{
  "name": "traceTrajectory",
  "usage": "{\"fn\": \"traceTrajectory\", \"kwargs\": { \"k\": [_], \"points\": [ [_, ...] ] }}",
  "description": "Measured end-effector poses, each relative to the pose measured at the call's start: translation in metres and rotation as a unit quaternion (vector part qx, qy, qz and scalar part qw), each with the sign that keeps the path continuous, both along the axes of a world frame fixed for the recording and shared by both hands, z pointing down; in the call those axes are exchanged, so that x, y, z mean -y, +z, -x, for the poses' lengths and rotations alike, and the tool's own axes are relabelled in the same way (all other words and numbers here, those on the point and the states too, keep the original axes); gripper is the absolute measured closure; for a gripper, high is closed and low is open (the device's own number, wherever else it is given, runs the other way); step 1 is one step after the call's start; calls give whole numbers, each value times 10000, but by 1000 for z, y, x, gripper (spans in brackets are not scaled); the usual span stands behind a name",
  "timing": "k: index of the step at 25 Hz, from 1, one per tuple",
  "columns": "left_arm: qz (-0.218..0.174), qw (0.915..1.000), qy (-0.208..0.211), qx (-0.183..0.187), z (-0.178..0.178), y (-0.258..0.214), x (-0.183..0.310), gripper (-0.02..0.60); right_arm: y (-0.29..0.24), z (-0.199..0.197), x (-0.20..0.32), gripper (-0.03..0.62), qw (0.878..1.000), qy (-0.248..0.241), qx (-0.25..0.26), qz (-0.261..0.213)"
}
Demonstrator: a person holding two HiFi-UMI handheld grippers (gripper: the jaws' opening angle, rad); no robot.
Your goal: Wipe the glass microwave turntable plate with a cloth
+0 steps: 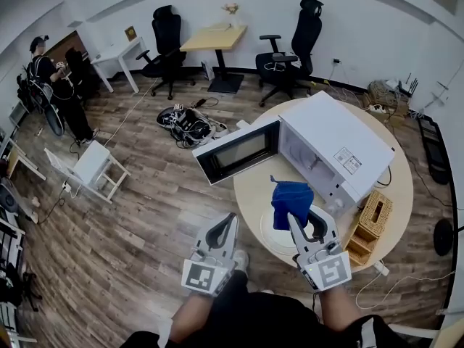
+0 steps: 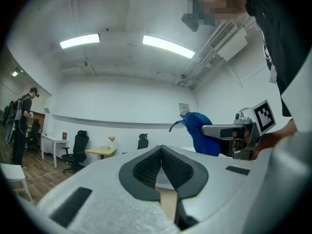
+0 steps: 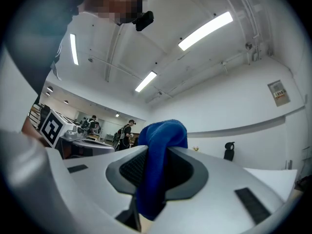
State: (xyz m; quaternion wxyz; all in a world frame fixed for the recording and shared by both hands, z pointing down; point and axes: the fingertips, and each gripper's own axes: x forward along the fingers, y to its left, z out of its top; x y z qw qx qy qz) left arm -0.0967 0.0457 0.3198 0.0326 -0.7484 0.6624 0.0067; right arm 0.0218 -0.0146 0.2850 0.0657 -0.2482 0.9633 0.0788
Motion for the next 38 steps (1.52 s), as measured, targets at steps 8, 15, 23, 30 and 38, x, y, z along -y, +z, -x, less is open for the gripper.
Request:
{"fn": "traceTrajectory", "kwargs": {
  "k": [8, 15, 23, 30, 38],
  "points": [
    [109, 9975, 681, -139, 39, 6, 73, 575, -8, 36, 53, 503, 9985, 539, 12, 116],
    [106, 9919, 1252, -205, 65, 1, 129, 575, -5, 60, 92, 503, 9932, 1149, -26, 196],
    [187, 9761, 2158, -197, 61, 14, 165, 575, 9, 72, 120, 503, 9828, 1783, 108, 478],
    [295, 9684, 2453, -350, 50, 27, 182, 575, 21, 68, 130, 503, 9788, 1966, -111, 567],
    [434, 9686, 2400, -491, 45, 38, 198, 575, 48, 57, 142, 503, 9770, 1927, -372, 837]
  ]
}}
